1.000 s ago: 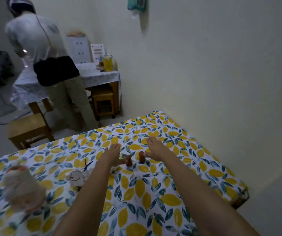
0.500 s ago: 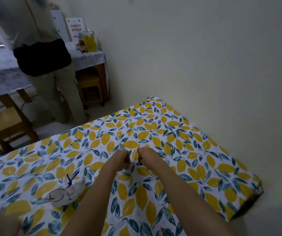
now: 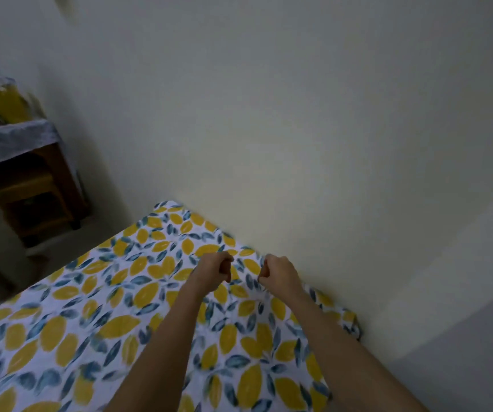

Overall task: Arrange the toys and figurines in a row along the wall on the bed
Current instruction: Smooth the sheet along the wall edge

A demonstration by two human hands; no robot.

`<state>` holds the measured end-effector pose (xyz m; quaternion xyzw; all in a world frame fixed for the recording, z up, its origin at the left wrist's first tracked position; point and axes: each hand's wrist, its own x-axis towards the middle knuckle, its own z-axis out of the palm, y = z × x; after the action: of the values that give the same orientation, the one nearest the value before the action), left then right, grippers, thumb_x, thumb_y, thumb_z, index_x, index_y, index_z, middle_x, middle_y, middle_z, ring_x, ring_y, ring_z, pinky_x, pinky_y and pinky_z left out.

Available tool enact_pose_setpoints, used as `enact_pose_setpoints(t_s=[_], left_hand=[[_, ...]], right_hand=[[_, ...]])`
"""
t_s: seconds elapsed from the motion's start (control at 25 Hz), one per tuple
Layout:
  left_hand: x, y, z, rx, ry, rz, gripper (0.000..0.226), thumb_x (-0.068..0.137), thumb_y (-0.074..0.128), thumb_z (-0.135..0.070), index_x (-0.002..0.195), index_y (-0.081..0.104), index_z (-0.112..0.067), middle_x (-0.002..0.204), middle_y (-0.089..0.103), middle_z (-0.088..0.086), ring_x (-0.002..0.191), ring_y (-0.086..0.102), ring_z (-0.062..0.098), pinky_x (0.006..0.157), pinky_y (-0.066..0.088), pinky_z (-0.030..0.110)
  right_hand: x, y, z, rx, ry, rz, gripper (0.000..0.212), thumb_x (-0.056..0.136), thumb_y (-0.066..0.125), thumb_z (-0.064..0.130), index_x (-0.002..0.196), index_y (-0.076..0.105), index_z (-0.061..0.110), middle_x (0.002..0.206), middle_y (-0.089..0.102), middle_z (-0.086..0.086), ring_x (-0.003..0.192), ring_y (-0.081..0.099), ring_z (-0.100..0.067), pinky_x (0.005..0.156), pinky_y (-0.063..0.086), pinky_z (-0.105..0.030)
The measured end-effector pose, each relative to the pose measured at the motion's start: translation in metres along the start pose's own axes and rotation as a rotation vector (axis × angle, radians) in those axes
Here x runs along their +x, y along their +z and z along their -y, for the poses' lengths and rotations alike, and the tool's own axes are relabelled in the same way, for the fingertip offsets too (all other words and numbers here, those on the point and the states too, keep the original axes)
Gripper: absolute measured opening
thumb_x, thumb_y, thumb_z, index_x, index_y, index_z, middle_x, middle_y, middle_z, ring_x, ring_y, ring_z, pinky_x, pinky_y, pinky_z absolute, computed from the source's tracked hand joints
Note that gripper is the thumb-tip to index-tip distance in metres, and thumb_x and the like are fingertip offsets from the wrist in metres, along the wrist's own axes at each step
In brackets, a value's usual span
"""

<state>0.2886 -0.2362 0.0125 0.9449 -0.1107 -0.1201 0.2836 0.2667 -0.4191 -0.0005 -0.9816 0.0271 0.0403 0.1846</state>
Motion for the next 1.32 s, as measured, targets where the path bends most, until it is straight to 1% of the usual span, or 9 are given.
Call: enact_pose_setpoints(t_s=[0.16, 0.28, 0.44, 0.64, 0.88, 1.0, 1.08, 1.2, 1.32], left_hand=[[0.043, 0.034, -0.027, 0.007, 0.077, 0.02, 0.041, 0.086, 0.056, 0.006, 0.126, 0.059, -0.004, 0.121, 0.066, 0.023, 0.115, 0.06, 0.037, 0.097, 0.052, 0.044], [0.059, 0.049, -0.037, 0.022, 0.106, 0.023, 0.044, 0.086, 0.054, 0.008, 0.128, 0.058, -0.002, 0.125, 0.064, 0.023, 0.118, 0.058, 0.036, 0.097, 0.05, 0.041], [0.073, 0.06, -0.042, 0.056, 0.135, 0.044, 0.047, 0.085, 0.055, 0.008, 0.129, 0.057, -0.005, 0.126, 0.063, 0.021, 0.119, 0.057, 0.034, 0.093, 0.049, 0.036], [0.079, 0.075, -0.045, 0.067, 0.161, 0.1, 0.05, 0.082, 0.052, 0.012, 0.127, 0.059, -0.007, 0.123, 0.064, 0.022, 0.117, 0.058, 0.036, 0.09, 0.052, 0.039], [0.081, 0.08, -0.04, 0.062, 0.161, 0.128, 0.049, 0.082, 0.05, 0.01, 0.126, 0.059, -0.01, 0.119, 0.066, 0.022, 0.113, 0.06, 0.036, 0.089, 0.054, 0.041], [0.079, 0.081, -0.036, 0.082, 0.155, 0.161, 0.056, 0.083, 0.056, 0.005, 0.136, 0.05, -0.013, 0.122, 0.065, 0.02, 0.115, 0.059, 0.036, 0.092, 0.054, 0.044], [0.073, 0.076, -0.034, 0.114, 0.156, 0.181, 0.067, 0.084, 0.062, -0.001, 0.145, 0.038, -0.014, 0.134, 0.058, 0.019, 0.125, 0.053, 0.035, 0.099, 0.049, 0.043], [0.05, 0.051, -0.027, 0.234, 0.076, 0.173, 0.079, 0.09, 0.063, -0.021, 0.153, 0.017, -0.015, 0.16, 0.023, 0.012, 0.149, 0.018, 0.03, 0.121, 0.024, 0.046], [0.013, 0.012, -0.002, 0.397, -0.083, 0.135, 0.087, 0.092, 0.054, -0.043, 0.155, 0.001, -0.014, 0.164, -0.004, 0.01, 0.152, -0.005, 0.029, 0.125, 0.005, 0.049]], right_hand=[[0.019, 0.002, -0.037, -0.021, 0.076, -0.01, 0.018, 0.085, 0.062, 0.012, 0.077, 0.046, 0.015, 0.079, 0.05, -0.003, 0.074, 0.049, -0.022, 0.061, 0.041, -0.032], [0.024, 0.007, -0.049, 0.013, 0.102, 0.007, 0.019, 0.083, 0.061, 0.011, 0.07, 0.048, 0.015, 0.076, 0.053, -0.004, 0.072, 0.054, -0.024, 0.059, 0.044, -0.032], [0.023, 0.012, -0.057, 0.052, 0.129, 0.021, 0.007, 0.082, 0.059, 0.009, 0.081, 0.064, 0.004, 0.081, 0.062, -0.009, 0.081, 0.063, -0.028, 0.065, 0.054, -0.037], [0.019, 0.017, -0.063, 0.025, 0.151, 0.053, 0.015, 0.085, 0.059, 0.015, 0.074, 0.049, 0.011, 0.085, 0.06, -0.009, 0.085, 0.062, -0.028, 0.067, 0.051, -0.036], [0.016, 0.015, -0.06, 0.014, 0.131, 0.067, 0.015, 0.088, 0.061, 0.018, 0.081, 0.049, 0.014, 0.098, 0.065, -0.012, 0.094, 0.063, -0.03, 0.075, 0.052, -0.038], [0.011, 0.01, -0.058, 0.007, 0.117, 0.066, 0.015, 0.089, 0.063, 0.021, 0.096, 0.056, 0.01, 0.107, 0.064, -0.014, 0.099, 0.063, -0.031, 0.079, 0.052, -0.038], [0.005, 0.003, -0.055, -0.035, 0.082, 0.059, 0.028, 0.09, 0.064, 0.027, 0.107, 0.055, 0.007, 0.11, 0.064, -0.014, 0.101, 0.064, -0.031, 0.079, 0.052, -0.037], [-0.004, -0.015, -0.034, -0.184, -0.018, 0.049, 0.043, 0.093, 0.057, 0.043, 0.116, 0.051, 0.007, 0.114, 0.062, -0.012, 0.101, 0.064, -0.029, 0.079, 0.052, -0.036], [-0.011, -0.028, 0.005, -0.234, -0.174, 0.038, 0.052, 0.098, 0.044, 0.047, 0.129, 0.047, 0.005, 0.128, 0.055, -0.015, 0.114, 0.059, -0.028, 0.09, 0.05, -0.036]])
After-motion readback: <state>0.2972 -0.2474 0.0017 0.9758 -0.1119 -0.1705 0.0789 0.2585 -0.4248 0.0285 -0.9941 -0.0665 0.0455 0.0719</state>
